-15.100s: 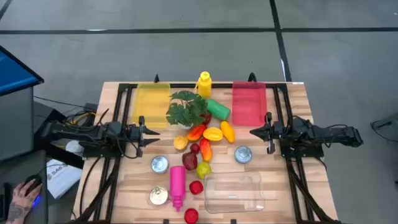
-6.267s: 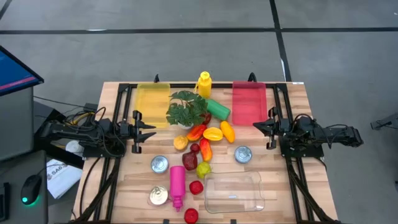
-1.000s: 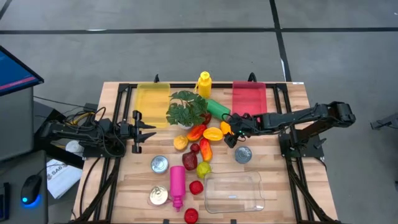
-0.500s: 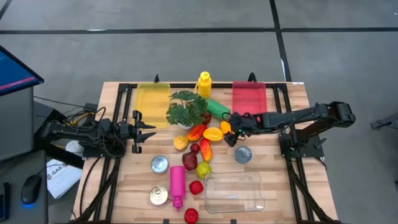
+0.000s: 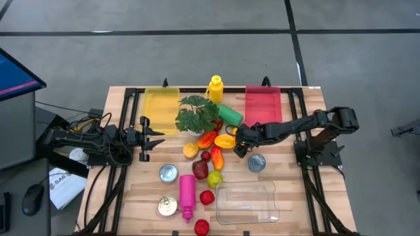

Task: Pick & Place Food Item
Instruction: Put the yellow mango into the yellow bin

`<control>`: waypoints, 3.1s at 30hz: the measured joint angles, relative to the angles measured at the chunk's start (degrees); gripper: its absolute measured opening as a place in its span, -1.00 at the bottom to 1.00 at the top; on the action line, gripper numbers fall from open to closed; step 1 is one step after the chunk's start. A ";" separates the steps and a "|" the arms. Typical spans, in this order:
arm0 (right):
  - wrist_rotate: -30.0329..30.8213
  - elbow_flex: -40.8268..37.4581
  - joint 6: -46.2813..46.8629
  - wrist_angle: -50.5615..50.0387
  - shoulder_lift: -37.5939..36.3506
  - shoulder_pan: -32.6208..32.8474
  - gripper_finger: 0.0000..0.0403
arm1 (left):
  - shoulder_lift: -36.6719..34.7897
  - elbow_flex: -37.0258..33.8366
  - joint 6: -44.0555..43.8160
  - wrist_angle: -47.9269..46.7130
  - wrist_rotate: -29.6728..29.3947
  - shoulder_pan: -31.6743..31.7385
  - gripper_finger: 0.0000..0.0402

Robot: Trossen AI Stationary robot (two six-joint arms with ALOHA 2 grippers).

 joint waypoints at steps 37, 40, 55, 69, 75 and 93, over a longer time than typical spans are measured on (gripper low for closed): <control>-5.09 0.04 -0.52 0.26 0.51 -0.55 0.66 | -0.01 0.00 -0.20 -0.01 -0.01 0.01 -0.53; -5.09 0.04 -0.52 0.26 0.51 -0.55 0.66 | 0.01 -0.01 -0.20 0.01 0.00 0.01 -0.53; -5.09 0.04 -0.50 0.26 0.48 -0.55 0.66 | 0.00 0.00 -0.22 0.01 0.00 0.01 -0.53; -5.09 0.04 -0.08 0.26 0.48 -0.55 0.66 | 0.01 0.00 -0.04 0.01 0.00 0.00 -0.53; -5.09 0.04 0.44 0.26 0.48 -0.55 0.66 | 0.00 0.00 -0.02 0.01 0.00 0.00 -0.53; -5.09 0.04 0.55 0.26 0.48 -0.55 0.66 | 0.01 -0.01 -0.02 0.02 0.00 0.01 -0.53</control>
